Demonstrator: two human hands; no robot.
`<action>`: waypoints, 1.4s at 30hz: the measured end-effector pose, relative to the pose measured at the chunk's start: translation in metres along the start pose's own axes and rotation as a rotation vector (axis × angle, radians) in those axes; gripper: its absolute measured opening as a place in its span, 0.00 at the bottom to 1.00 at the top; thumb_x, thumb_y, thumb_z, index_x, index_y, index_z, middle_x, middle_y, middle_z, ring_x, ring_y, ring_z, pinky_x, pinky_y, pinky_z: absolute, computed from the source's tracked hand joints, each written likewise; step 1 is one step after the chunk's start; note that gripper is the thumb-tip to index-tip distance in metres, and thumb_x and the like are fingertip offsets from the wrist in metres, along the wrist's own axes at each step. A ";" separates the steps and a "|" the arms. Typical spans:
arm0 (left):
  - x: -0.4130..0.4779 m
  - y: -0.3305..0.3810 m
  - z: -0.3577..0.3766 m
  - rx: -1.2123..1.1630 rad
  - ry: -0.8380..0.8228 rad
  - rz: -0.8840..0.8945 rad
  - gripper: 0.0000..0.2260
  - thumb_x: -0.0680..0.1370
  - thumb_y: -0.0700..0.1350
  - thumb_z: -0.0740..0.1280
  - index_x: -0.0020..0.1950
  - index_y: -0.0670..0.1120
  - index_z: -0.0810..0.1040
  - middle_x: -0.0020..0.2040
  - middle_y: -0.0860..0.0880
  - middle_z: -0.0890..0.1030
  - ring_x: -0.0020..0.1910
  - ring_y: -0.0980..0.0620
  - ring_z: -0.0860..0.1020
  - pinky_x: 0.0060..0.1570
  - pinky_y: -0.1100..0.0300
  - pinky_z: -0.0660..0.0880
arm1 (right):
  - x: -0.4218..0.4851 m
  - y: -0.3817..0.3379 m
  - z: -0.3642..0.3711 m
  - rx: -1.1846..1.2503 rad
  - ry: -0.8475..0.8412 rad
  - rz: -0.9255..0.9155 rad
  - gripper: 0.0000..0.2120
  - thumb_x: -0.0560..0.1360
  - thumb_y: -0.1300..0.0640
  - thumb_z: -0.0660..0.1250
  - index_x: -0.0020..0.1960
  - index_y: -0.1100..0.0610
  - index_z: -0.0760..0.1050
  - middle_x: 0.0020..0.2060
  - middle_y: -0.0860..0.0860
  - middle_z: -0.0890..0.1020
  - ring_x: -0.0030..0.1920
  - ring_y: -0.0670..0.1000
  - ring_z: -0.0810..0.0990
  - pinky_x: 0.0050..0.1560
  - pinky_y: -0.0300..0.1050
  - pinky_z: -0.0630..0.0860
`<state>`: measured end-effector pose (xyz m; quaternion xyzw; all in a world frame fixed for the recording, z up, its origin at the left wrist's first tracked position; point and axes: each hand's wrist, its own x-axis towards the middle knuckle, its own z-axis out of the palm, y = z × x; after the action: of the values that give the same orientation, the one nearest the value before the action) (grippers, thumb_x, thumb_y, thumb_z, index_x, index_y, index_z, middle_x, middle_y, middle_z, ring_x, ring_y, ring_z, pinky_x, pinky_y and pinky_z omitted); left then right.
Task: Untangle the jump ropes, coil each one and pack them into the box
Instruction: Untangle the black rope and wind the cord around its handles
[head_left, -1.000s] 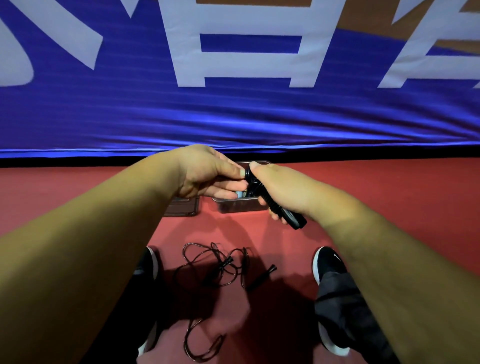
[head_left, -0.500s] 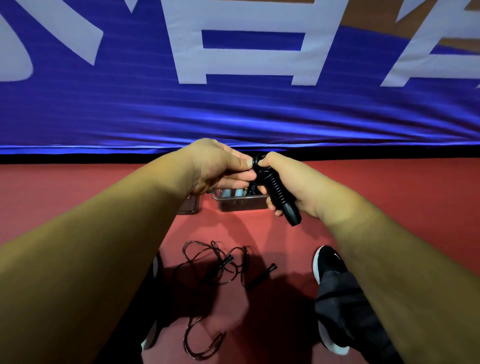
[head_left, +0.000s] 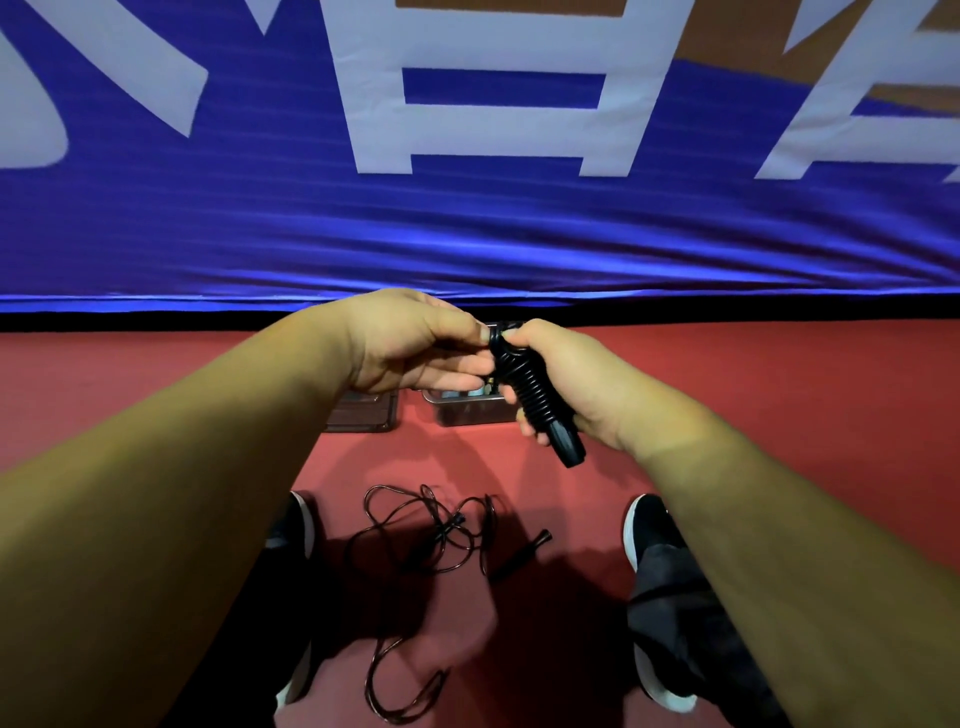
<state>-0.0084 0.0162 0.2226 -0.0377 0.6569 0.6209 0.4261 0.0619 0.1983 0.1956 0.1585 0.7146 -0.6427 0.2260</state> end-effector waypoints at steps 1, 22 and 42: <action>0.000 0.001 0.001 0.003 0.011 0.005 0.06 0.81 0.37 0.69 0.57 0.38 0.82 0.45 0.41 0.86 0.41 0.51 0.86 0.43 0.56 0.86 | 0.001 0.001 0.001 0.001 0.024 0.000 0.18 0.81 0.41 0.60 0.53 0.55 0.78 0.34 0.53 0.79 0.30 0.56 0.77 0.34 0.47 0.73; -0.006 0.005 0.005 0.188 0.175 0.198 0.15 0.78 0.40 0.76 0.59 0.32 0.81 0.52 0.34 0.86 0.47 0.46 0.86 0.50 0.52 0.84 | 0.012 -0.004 0.008 -0.400 0.313 -0.233 0.10 0.78 0.42 0.67 0.50 0.48 0.76 0.38 0.50 0.86 0.33 0.49 0.82 0.41 0.54 0.82; 0.005 0.007 0.024 0.035 0.302 0.260 0.03 0.75 0.38 0.74 0.45 0.43 0.81 0.37 0.43 0.81 0.33 0.47 0.79 0.42 0.54 0.80 | 0.009 -0.004 0.008 -0.453 0.372 -0.384 0.21 0.77 0.36 0.73 0.59 0.49 0.71 0.48 0.43 0.81 0.43 0.39 0.79 0.34 0.30 0.69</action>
<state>-0.0032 0.0409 0.2287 -0.0376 0.7235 0.6463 0.2394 0.0532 0.1896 0.1937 0.0816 0.8847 -0.4589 -0.0038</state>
